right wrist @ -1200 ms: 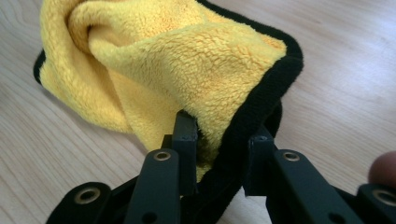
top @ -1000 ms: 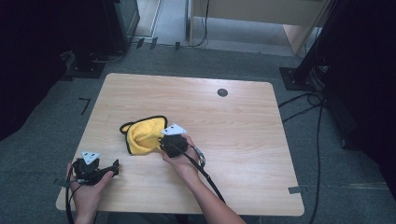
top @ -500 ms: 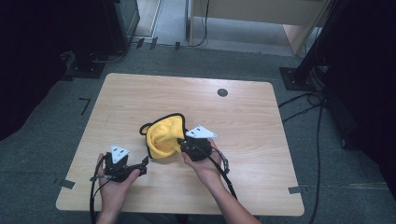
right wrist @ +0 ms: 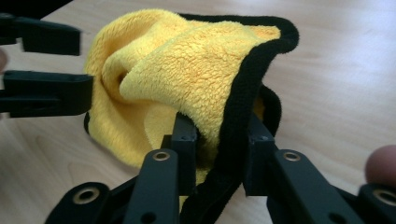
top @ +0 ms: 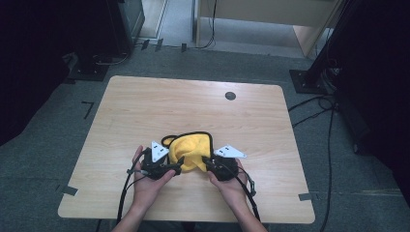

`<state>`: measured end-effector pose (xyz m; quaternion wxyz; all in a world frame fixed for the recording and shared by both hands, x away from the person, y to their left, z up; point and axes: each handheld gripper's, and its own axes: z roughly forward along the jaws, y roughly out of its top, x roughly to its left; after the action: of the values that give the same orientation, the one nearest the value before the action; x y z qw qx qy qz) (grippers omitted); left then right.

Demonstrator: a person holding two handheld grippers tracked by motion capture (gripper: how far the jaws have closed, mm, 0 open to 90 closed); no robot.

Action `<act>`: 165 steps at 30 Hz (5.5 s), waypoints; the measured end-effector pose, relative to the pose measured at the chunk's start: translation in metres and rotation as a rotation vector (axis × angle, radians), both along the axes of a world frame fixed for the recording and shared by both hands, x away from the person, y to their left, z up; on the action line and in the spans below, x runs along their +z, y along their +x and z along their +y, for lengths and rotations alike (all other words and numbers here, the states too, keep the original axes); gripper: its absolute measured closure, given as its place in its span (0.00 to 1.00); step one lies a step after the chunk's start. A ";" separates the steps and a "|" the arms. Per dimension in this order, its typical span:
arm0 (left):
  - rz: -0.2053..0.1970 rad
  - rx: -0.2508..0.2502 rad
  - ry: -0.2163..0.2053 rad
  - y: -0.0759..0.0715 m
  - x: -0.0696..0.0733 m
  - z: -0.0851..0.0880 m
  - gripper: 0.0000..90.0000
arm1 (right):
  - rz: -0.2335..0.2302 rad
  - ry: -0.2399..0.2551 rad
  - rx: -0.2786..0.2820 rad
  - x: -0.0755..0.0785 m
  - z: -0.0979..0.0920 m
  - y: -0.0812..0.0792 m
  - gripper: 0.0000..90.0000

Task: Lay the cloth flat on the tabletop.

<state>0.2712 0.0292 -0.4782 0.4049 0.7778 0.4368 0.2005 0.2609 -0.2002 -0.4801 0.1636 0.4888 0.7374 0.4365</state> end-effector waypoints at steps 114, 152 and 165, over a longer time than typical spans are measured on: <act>0.115 -0.153 -0.006 -0.026 -0.028 0.012 0.50 | 0.122 0.014 -0.196 -0.029 -0.109 0.015 0.64; 0.136 0.039 -0.004 0.010 -0.030 0.110 0.89 | 0.120 -0.118 0.016 -0.030 -0.083 0.005 0.66; 0.141 -0.028 -0.034 0.010 -0.021 0.122 0.94 | 0.049 -0.154 -0.058 -0.017 -0.106 0.004 0.98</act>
<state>0.2809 0.1510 -0.4994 0.3889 0.7892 0.4566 0.1319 0.2652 -0.3058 -0.4972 0.1950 0.5064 0.7582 0.3614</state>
